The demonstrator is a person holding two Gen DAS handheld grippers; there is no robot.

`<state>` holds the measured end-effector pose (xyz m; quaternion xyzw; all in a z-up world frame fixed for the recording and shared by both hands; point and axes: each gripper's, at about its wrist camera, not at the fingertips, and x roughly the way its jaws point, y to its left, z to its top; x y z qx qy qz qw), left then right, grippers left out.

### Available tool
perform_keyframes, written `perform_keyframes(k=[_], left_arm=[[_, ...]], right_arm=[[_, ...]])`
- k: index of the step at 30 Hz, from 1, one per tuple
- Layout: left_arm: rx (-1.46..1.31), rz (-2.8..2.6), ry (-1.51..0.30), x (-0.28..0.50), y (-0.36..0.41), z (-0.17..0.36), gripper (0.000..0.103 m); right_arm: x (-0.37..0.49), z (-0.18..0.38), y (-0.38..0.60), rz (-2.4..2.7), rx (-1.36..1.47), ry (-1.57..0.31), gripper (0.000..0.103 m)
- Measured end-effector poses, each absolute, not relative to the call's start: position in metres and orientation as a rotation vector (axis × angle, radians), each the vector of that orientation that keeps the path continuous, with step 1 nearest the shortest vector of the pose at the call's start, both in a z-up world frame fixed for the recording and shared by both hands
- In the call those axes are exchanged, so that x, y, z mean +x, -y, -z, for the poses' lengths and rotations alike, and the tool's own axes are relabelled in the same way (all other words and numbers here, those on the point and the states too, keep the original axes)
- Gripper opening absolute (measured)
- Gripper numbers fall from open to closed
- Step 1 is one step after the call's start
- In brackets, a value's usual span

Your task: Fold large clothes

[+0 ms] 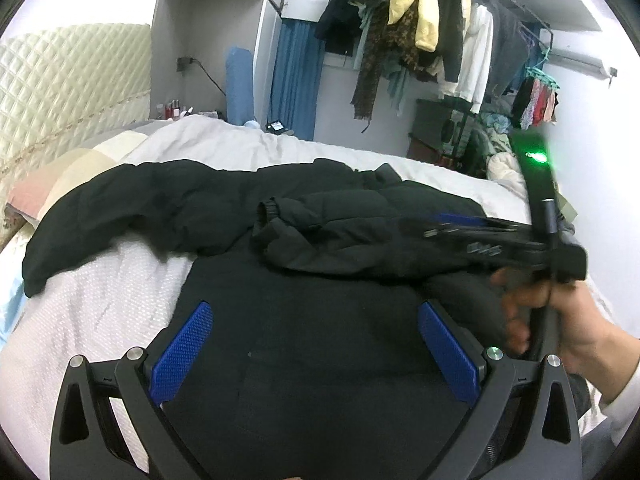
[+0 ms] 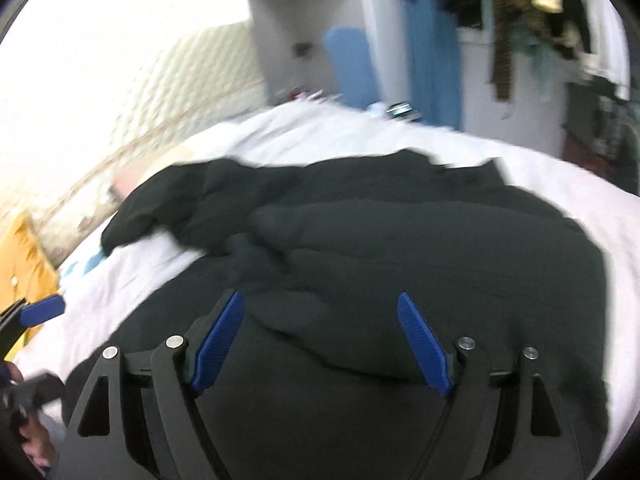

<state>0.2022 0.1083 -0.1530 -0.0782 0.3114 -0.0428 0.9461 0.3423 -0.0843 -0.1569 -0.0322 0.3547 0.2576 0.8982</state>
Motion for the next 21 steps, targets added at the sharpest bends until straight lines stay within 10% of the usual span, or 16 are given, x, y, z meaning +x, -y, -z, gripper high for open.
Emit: perform_keyframes(k=[21], left_arm=[[-0.077,0.048,-0.659,0.196,-0.071,0.155,0.103]], right_arm=[[0.368,0.221,0.283,-0.131,0.060,-0.884,0.067]])
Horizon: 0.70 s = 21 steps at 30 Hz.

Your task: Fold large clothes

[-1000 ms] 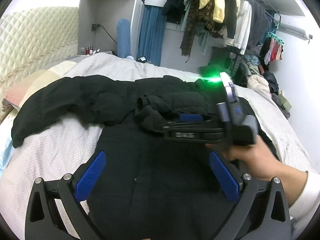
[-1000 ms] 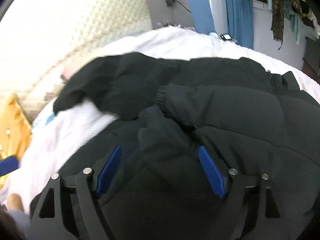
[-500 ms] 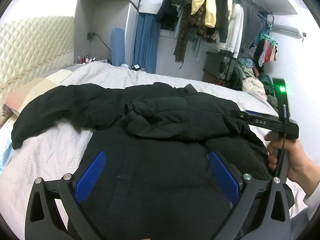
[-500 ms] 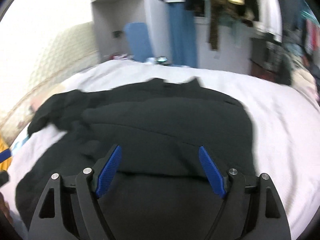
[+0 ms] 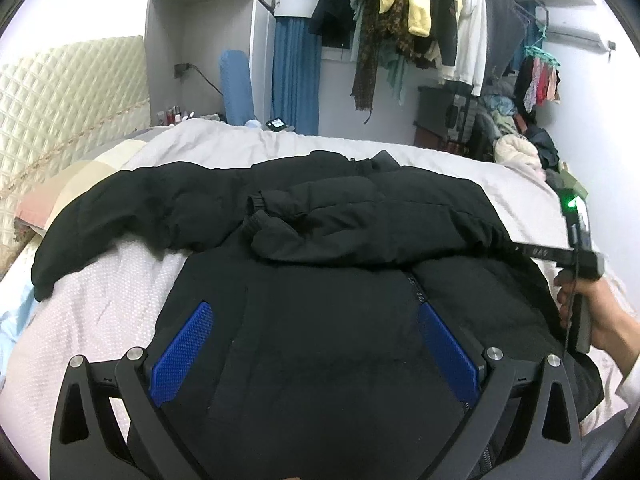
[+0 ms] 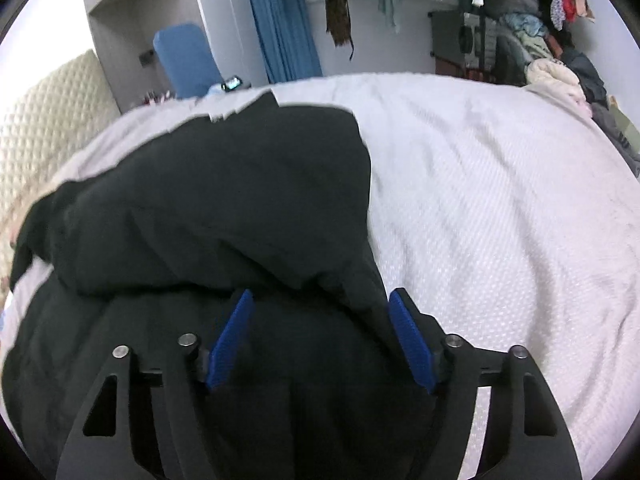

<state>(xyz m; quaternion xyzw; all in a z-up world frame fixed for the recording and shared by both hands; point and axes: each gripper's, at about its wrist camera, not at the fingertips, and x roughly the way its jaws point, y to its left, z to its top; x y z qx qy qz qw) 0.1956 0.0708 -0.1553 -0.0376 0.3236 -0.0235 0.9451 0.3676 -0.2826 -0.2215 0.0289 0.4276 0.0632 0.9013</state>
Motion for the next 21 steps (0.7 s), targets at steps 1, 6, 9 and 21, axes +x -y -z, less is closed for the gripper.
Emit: perform_keyframes(k=[1,6,9,21], left_arm=[[-0.078,0.047,-0.660,0.196,-0.071,0.155,0.103],[-0.094,0.027,-0.654,0.195,-0.072,0.154,0.103],[-0.104,0.022,-0.647,0.195,-0.073,0.151,0.103],[-0.115,0.026,-0.651,0.194,-0.076,0.151,0.103]], right_arm=[[0.370,0.225,0.283,-0.129,0.052,-0.889,0.065],[0.380,0.234,0.269,-0.124,-0.046,-0.867,0.029],[0.377,0.225,0.260,-0.140,-0.073,-0.808,0.017],[0.383,0.226,0.287,-0.040,0.041,-0.767,0.013]])
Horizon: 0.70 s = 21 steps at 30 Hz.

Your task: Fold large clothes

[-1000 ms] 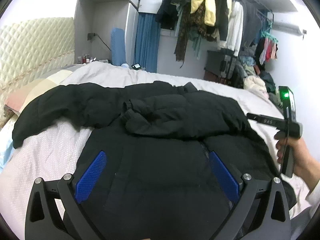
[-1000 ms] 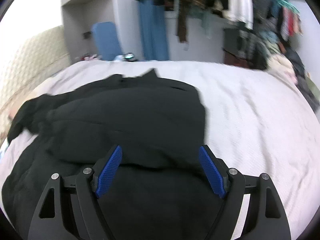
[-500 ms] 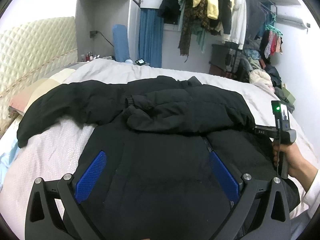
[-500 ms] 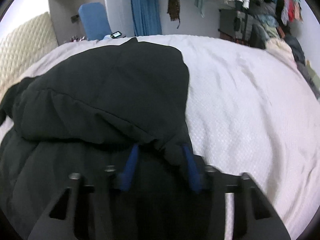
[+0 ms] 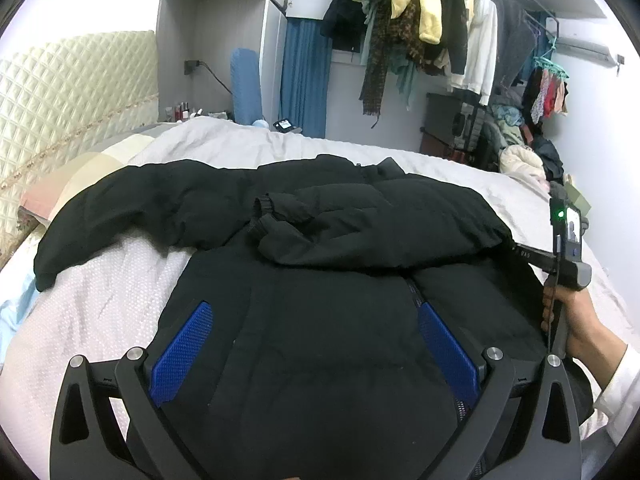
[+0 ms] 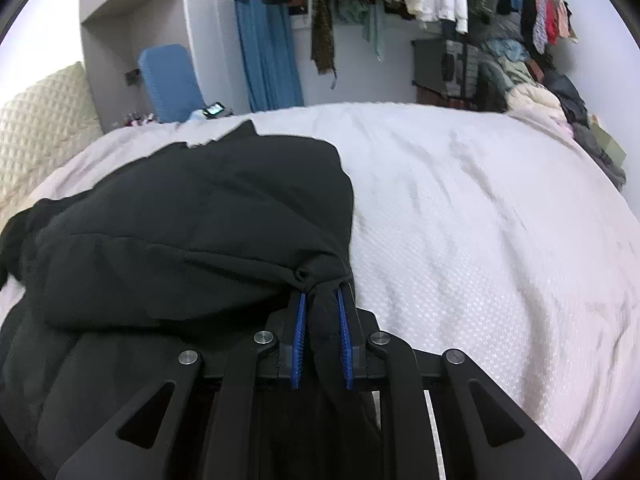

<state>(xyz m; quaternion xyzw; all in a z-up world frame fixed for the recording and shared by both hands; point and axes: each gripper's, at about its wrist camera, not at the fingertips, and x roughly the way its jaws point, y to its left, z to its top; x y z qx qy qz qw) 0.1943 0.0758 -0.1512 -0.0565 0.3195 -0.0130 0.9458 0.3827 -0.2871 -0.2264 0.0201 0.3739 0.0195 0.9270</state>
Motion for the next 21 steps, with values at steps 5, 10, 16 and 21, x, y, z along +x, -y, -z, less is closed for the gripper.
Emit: perform_keyframes(k=[5,10,16,21], left_arm=[[-0.107,0.020,-0.637,0.193,-0.077,0.149,0.103],[-0.094,0.007,-0.621,0.190,-0.076,0.146,0.103],[-0.078,-0.019,-0.599,0.183,-0.076,0.142,0.103],[-0.076,-0.025,-0.589,0.175,-0.076,0.139,0.103]], right_arm=[[0.382,0.227,0.291,-0.031,0.085,-0.834,0.014],[0.356,0.195,0.277,-0.076,0.022,-0.793,0.016],[0.316,0.149,0.265,-0.157,0.115,-0.712,0.016],[0.284,0.134,0.237,-0.211,0.126,-0.686,0.016]])
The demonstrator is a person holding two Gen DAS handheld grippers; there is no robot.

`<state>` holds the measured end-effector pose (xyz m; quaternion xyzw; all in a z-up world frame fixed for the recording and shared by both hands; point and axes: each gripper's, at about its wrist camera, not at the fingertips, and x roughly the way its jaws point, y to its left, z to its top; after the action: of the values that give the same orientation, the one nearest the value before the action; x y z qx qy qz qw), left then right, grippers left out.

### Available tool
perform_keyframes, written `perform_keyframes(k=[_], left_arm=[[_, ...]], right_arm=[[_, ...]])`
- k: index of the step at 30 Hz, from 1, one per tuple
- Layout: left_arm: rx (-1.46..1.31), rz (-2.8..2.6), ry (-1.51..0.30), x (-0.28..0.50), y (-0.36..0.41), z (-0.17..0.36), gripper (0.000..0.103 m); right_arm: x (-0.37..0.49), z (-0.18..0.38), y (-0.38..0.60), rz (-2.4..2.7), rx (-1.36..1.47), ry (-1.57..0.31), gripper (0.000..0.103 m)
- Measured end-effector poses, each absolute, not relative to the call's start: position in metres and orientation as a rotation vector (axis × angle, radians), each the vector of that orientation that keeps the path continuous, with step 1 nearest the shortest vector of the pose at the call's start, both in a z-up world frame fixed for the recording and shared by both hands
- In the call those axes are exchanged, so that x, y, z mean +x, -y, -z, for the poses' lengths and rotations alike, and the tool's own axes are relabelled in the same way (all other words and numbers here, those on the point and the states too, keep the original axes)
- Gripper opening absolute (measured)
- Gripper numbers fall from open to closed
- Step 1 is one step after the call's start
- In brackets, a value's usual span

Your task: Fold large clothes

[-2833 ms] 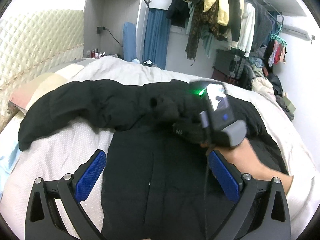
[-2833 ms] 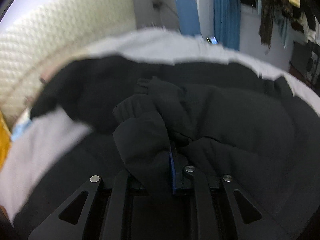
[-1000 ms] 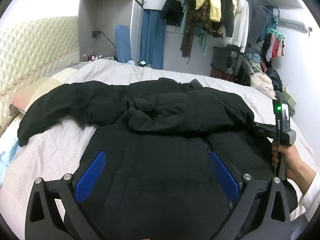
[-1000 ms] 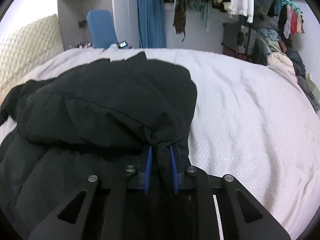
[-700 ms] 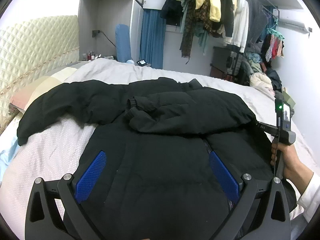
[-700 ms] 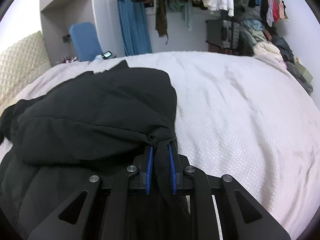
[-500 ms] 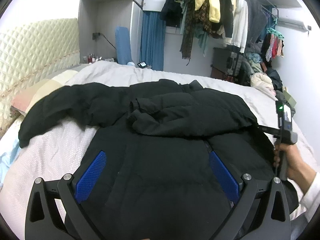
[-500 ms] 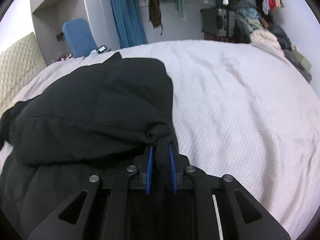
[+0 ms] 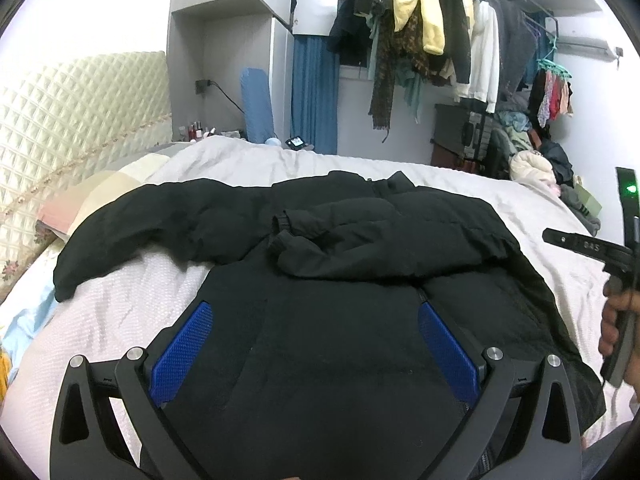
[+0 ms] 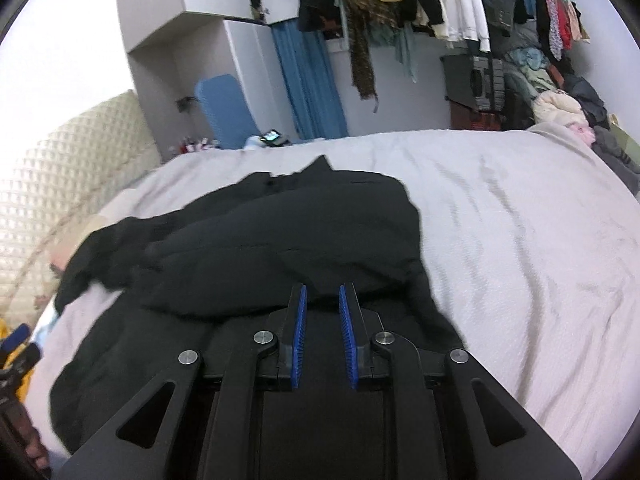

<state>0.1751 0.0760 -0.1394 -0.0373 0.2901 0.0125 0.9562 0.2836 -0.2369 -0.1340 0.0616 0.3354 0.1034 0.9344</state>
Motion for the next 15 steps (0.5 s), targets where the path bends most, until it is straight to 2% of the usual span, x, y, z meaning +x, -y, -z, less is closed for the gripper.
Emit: perform_keyframes(k=[15], left_arm=[[-0.091,-0.011,-0.542,0.143,-0.081,0.124,0.103]], right_arm=[[0.194,0.123,0.187,-0.302,0.062,-0.599,0.016]])
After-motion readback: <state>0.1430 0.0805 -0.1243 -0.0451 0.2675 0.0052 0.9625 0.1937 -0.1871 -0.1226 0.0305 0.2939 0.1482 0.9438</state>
